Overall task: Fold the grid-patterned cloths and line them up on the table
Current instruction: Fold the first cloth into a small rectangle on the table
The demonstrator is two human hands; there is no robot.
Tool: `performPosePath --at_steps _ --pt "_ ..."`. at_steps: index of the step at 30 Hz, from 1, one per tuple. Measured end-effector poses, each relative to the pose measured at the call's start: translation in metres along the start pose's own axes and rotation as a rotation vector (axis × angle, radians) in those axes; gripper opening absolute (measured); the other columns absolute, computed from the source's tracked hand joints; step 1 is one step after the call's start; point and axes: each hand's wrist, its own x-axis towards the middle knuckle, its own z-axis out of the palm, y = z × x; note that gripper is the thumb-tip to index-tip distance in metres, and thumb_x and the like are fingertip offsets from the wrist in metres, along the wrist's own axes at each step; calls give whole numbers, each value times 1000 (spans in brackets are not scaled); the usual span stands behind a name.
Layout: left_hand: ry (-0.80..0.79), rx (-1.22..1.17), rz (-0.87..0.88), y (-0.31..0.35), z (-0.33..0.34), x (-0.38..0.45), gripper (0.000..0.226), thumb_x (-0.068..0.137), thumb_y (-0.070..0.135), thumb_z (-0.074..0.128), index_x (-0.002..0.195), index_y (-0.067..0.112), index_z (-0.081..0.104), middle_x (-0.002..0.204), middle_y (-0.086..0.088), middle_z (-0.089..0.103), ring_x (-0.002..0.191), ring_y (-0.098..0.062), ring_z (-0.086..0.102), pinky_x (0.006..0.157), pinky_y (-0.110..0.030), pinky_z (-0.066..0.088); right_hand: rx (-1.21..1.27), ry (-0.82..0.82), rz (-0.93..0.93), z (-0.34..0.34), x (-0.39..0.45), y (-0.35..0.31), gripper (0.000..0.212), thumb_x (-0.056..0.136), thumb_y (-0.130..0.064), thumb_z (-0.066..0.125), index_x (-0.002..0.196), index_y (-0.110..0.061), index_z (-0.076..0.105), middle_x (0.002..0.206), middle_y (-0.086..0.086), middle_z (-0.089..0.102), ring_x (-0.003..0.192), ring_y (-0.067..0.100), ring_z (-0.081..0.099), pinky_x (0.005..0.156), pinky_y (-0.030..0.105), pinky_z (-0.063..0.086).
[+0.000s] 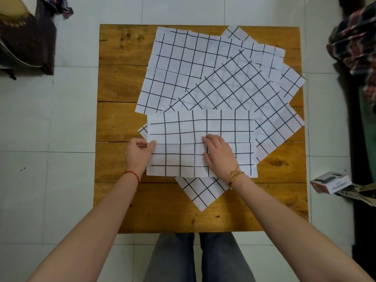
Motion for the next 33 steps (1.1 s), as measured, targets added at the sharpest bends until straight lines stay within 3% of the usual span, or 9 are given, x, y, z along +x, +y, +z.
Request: performPosePath --at_steps 4,10,14,17,18,19,24,30,33 --pt "-144 -157 -77 7 -7 -6 50 84 34 72 123 11 50 111 -2 59 102 -17 56 72 -17 41 16 17 2 -1 0 -2 45 87 -16 55 130 -2 50 127 13 52 118 29 49 100 41 44" --pt "-286 -234 35 15 -19 -16 33 89 21 67 120 25 57 102 -5 66 99 -20 64 92 -40 54 -54 -20 37 2 -2 -8 55 83 -18 58 135 -6 44 131 12 50 120 31 46 94 42 47" --pt "-339 -282 159 29 -28 -31 41 93 9 59 133 15 50 110 8 67 96 3 64 79 -14 53 -126 -43 37 4 -3 -13 70 76 -22 68 139 -11 40 131 10 49 116 31 47 89 42 48" --pt "-316 -222 257 38 -32 -39 45 93 11 59 136 9 46 76 0 44 63 -5 50 69 -8 50 -162 -64 33 6 0 -20 80 70 -30 74 140 -13 39 129 12 49 114 32 48 87 41 47" --pt "-319 -209 268 42 -32 -42 45 93 10 59 136 7 45 73 -5 35 58 -12 42 88 -12 36 -169 -69 32 7 3 -22 82 70 -32 75 141 -13 39 129 12 48 113 31 48 87 41 47" --pt "-340 -203 274 46 -30 -44 47 93 10 59 136 4 43 70 -2 30 55 -10 36 57 -4 28 -177 -72 28 8 5 -24 83 69 -33 76 141 -14 38 128 12 48 113 31 48 88 41 47" --pt "-501 -180 324 68 -6 -63 67 91 7 61 148 20 28 61 22 44 57 3 42 59 -13 43 -148 -37 23 9 11 -29 81 70 -37 76 140 -15 40 125 15 49 111 33 48 86 42 47" --pt "-552 -100 471 89 38 -87 70 88 12 65 148 24 32 82 2 54 66 -3 49 68 -14 48 292 206 165 -20 3 -16 18 83 -22 41 97 -19 52 91 -4 52 82 14 45 71 26 37" --pt "-565 -115 463 92 63 -94 74 87 15 67 150 24 28 92 -2 60 72 -5 56 70 -13 49 731 257 459 -39 -4 -7 34 93 -15 44 65 -32 37 60 -15 37 54 0 37 57 22 31"
